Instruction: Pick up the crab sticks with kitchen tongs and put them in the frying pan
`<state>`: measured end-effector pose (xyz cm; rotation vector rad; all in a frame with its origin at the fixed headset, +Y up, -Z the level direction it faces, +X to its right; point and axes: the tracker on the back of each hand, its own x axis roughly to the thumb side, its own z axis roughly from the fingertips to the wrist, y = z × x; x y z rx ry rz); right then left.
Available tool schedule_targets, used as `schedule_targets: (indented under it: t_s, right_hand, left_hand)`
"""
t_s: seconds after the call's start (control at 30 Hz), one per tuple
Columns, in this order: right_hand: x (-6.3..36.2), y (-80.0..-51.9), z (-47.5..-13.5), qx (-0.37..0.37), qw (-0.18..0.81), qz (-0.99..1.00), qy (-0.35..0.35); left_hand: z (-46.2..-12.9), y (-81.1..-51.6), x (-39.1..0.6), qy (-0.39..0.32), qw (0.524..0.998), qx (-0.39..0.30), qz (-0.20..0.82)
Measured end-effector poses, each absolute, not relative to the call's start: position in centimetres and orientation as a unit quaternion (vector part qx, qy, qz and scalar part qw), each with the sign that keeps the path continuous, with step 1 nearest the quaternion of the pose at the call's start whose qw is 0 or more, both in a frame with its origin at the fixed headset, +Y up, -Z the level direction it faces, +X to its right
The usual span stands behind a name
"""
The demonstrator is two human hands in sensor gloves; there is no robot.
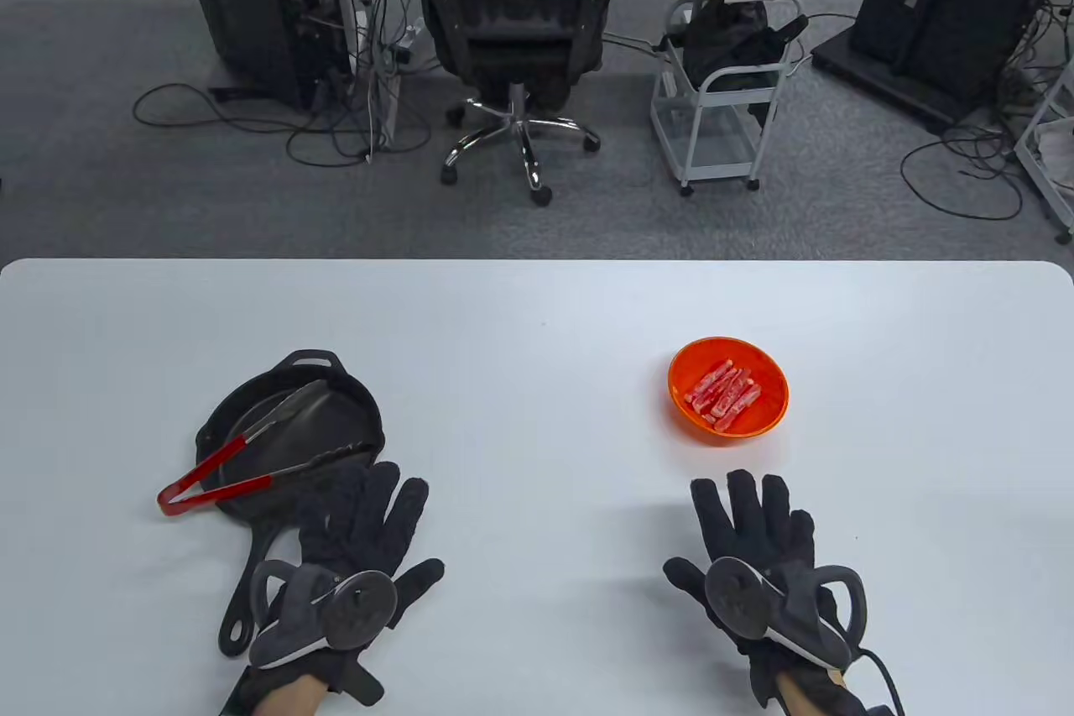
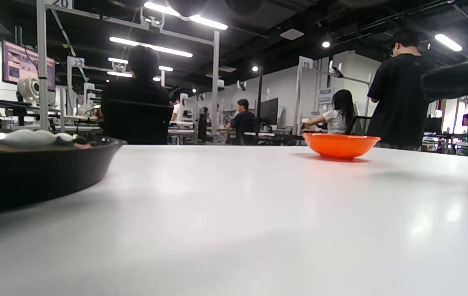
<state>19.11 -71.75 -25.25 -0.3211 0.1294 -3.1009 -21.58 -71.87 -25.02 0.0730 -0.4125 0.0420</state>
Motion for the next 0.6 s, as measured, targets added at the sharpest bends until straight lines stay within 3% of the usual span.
schedule_targets:
  t_s: [0.6]
  right_hand:
    - [19.14, -71.81, -25.11, -0.105, 0.009, -0.994, 0.044]
  left_hand:
    - [-25.01, -71.81, -21.76, -0.191, 0.981, 0.04, 0.02]
